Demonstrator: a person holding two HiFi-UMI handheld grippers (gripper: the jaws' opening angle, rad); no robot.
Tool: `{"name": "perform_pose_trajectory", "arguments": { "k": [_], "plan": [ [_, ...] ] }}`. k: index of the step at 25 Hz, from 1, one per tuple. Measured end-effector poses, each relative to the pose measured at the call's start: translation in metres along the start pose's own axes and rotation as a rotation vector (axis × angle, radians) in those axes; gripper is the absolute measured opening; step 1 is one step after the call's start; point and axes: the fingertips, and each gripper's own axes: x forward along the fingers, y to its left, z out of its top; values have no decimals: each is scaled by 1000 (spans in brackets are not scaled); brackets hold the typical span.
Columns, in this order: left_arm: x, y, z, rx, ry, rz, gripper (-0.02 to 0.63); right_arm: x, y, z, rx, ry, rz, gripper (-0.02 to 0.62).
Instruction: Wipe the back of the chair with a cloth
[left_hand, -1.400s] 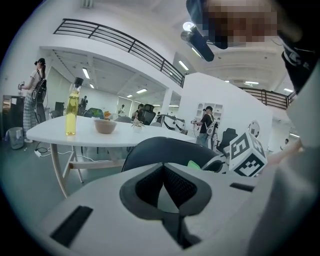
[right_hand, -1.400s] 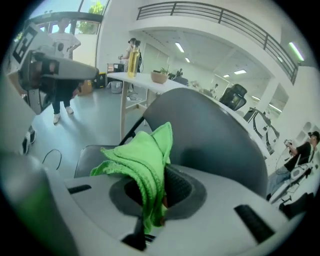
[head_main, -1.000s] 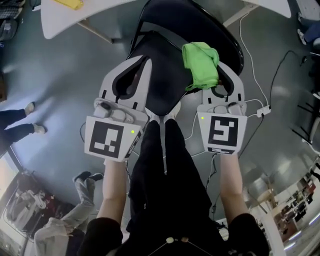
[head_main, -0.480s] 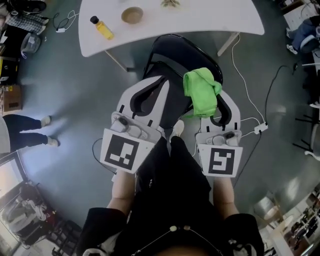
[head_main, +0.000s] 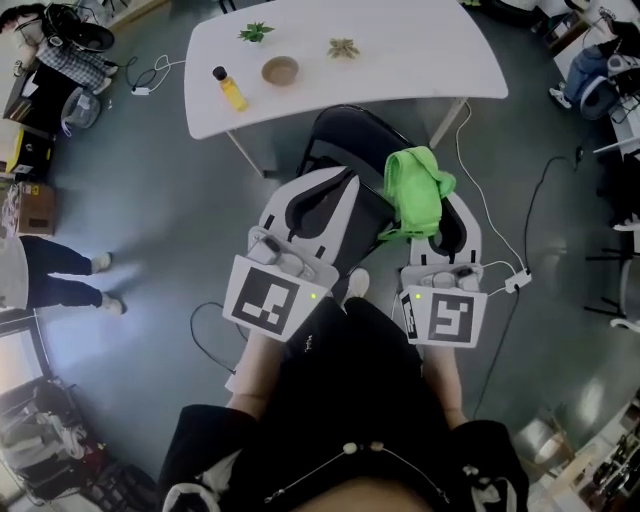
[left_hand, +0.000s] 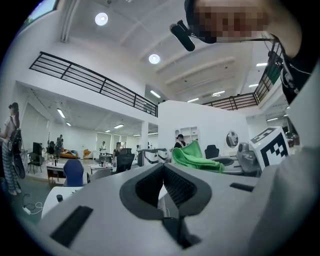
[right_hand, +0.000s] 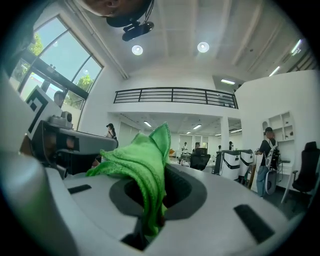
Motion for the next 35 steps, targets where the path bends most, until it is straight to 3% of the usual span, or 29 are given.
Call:
{"name": "perform_pose_trajectory", "arguments": {
  "k": [5, 17, 35],
  "plan": [
    [-5, 0, 8, -22, -15, 6, 6, -2, -4, 12, 44, -35, -6, 44],
    [-13, 4, 30, 4, -79, 16, 6, -8, -10, 36, 33, -72, -13, 41],
    [-9, 12, 30, 6, -73, 9, 6, -3, -13, 40, 24, -68, -27, 41]
  ]
}}
